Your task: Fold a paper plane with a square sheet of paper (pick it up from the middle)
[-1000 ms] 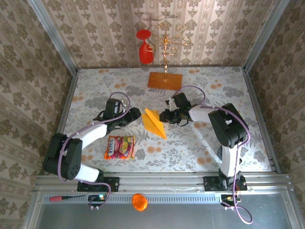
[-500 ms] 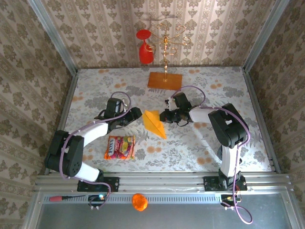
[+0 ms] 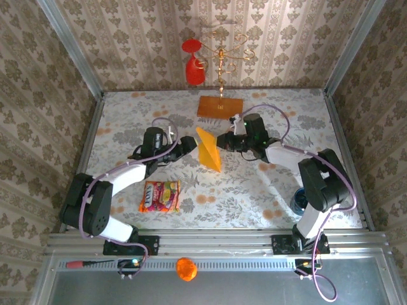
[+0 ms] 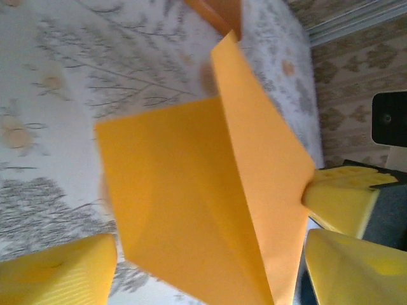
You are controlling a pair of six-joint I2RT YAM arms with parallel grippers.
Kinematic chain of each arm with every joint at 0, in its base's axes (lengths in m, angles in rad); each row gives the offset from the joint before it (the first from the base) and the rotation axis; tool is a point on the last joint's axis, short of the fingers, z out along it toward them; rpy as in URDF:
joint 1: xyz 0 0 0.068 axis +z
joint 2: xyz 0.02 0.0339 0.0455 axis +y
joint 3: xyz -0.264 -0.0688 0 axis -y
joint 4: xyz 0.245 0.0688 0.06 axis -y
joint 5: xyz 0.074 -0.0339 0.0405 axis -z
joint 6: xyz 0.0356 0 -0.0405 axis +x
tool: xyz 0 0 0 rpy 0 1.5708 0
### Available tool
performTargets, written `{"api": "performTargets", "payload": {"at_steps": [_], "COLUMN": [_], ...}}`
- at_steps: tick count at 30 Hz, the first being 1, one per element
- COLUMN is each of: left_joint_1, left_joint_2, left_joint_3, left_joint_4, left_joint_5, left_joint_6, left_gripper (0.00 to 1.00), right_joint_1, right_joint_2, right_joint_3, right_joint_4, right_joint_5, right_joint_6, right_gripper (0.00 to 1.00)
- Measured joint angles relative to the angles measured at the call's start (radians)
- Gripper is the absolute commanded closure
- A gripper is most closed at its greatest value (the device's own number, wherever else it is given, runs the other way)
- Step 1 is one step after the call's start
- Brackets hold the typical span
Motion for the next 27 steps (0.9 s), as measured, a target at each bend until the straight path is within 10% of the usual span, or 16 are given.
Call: {"api": "performTargets", "payload": {"at_steps": [7,27], "left_joint_1": [-0.092,-0.124], "left_joint_2": [0.000,0.061], "left_joint_3": [0.061,0.080], "left_joint_4": [0.068,0.389], "left_joint_5": [0.027,0.151], "left_joint_6": [-0.043,-0.219], "left_gripper": [0.09,0.65], "right_joint_1": [-0.016,-0.062], "right_joint_2": [-0.072,-0.076], "right_joint_3": [-0.016,-0.080], "right_joint_4": [0.133,0.418], "right_joint_5": [-0.052,-0.132], "right_joint_6": [0.139,0.441], "right_gripper": [0.98,0.98]}}
